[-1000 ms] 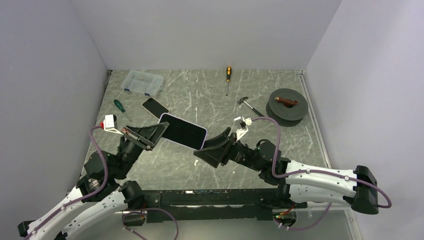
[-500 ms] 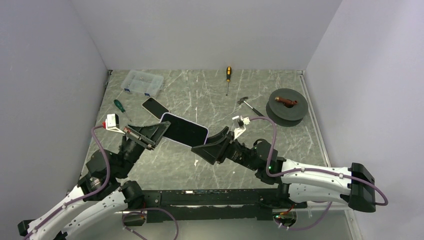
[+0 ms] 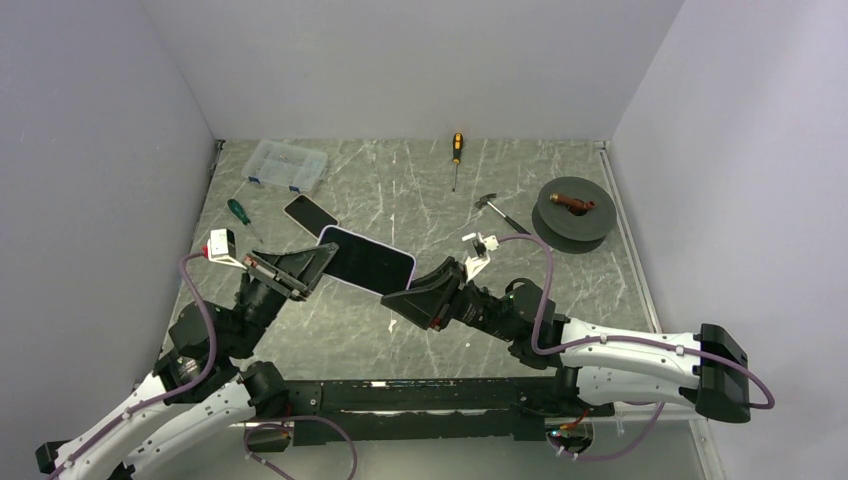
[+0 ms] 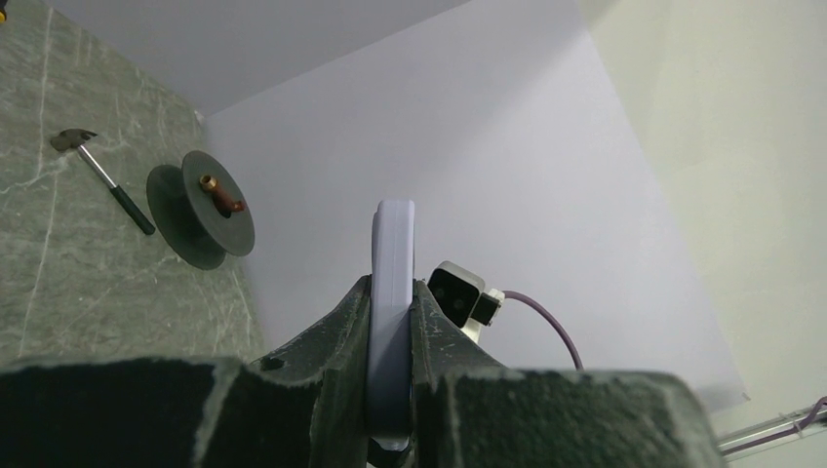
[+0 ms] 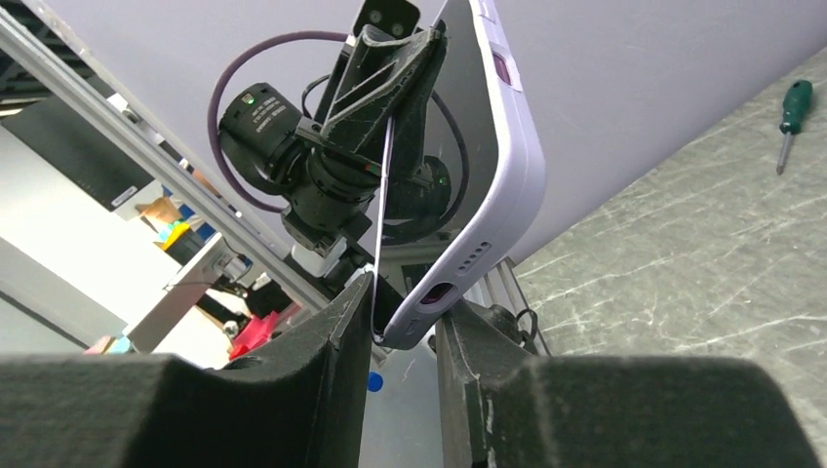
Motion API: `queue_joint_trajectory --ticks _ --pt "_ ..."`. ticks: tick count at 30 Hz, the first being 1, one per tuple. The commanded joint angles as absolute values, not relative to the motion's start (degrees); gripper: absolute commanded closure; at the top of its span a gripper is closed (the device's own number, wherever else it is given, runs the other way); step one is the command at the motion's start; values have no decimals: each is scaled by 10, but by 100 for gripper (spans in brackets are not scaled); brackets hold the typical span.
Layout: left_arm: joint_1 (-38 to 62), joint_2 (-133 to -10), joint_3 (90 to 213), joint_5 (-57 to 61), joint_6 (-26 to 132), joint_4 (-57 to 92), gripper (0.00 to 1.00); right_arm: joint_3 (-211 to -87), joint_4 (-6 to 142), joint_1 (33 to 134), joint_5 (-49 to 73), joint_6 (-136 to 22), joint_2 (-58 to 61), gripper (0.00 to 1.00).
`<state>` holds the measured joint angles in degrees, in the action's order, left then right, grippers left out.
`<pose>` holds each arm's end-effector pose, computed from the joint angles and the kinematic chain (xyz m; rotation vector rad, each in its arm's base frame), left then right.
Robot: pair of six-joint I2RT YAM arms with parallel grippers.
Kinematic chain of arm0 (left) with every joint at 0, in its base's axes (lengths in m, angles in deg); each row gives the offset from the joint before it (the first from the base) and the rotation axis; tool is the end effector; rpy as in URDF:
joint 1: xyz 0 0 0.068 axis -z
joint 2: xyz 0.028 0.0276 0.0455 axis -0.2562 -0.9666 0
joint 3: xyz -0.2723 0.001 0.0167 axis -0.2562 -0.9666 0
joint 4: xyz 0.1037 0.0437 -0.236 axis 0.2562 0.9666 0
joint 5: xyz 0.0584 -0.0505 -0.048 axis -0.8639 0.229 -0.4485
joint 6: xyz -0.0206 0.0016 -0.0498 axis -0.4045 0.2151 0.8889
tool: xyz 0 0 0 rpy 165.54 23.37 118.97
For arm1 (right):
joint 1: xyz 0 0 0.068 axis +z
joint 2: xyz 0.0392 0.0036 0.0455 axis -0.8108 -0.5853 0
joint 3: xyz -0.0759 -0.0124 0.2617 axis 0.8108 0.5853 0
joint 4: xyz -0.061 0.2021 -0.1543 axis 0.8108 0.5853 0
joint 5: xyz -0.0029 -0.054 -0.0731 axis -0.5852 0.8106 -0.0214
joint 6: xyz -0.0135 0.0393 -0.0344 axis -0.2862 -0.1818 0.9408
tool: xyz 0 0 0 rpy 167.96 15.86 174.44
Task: Take the phone out of the phone case
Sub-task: Remove the phone case from the phone.
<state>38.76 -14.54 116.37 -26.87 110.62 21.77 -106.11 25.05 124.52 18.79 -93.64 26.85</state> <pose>0.0604 -0.0606 0.3622 -0.5430 1.3756 -1.5642 0.0747 0.2108 0.3265 -0.3505 1.3966 1.7029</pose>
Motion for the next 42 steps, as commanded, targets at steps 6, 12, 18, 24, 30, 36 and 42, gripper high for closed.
queue_joint_trajectory --ticks 6,12,18,24,30,36,42 --pt "389 -153 1191 -257 1149 187 100 -1079 164 1246 131 -878 256 85" --pt "388 -167 1215 -254 1168 260 100 -1090 189 1246 120 -825 264 99" --pt "388 -174 1199 -221 1144 217 100 -1089 191 1246 114 -771 279 100" --pt "388 -196 1218 -188 1142 257 100 -1098 200 1246 102 -725 287 100" --pt "388 -181 1188 -182 1168 248 100 -1091 183 1246 88 -694 292 100" --pt "389 -186 1179 -162 1188 256 100 -1083 161 1246 93 -672 299 100" --pt "388 -198 1180 -133 1200 262 100 -1094 167 1246 88 -645 301 100"
